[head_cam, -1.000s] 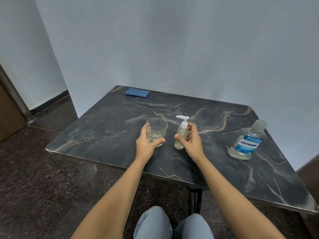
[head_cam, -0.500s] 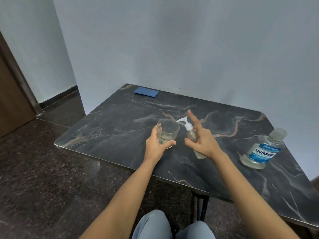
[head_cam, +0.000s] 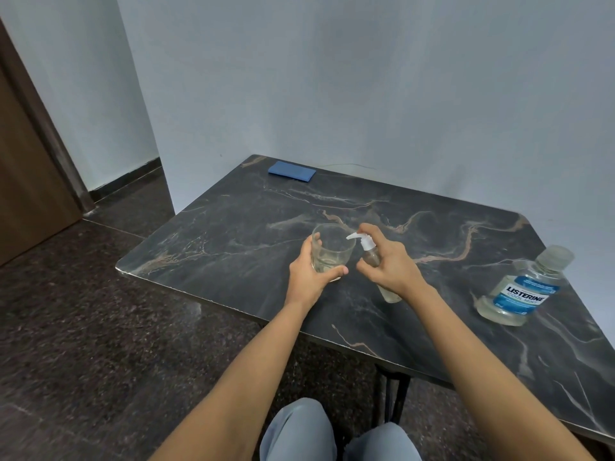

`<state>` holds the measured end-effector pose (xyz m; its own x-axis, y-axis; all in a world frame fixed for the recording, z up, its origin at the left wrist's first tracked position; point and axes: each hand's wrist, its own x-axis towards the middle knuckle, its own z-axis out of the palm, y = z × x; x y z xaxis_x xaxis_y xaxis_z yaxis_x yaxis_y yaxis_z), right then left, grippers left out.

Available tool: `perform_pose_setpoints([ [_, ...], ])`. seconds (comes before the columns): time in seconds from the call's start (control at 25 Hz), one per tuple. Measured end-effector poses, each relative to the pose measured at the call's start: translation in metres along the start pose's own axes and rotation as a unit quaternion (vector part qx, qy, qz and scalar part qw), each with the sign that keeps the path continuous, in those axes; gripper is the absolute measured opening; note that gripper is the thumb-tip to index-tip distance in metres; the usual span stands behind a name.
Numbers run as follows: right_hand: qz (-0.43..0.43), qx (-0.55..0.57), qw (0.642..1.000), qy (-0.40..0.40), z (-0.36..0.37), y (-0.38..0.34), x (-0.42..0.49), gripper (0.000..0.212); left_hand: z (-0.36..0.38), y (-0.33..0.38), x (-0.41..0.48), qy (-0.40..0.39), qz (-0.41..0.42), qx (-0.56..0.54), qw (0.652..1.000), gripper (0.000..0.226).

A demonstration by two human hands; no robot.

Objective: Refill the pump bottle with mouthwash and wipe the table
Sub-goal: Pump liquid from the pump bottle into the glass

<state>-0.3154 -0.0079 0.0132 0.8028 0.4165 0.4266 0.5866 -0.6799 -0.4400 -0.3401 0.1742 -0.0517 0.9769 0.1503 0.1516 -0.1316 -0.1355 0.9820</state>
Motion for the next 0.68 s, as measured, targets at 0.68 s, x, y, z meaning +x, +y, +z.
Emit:
perform_pose_setpoints([
  [0.68,-0.014,-0.011,1.0,-0.002,-0.0013,-0.0085,0.0081,0.064,0.0007,-0.001,0.0,0.003,0.003,-0.002,1.0,0.099],
])
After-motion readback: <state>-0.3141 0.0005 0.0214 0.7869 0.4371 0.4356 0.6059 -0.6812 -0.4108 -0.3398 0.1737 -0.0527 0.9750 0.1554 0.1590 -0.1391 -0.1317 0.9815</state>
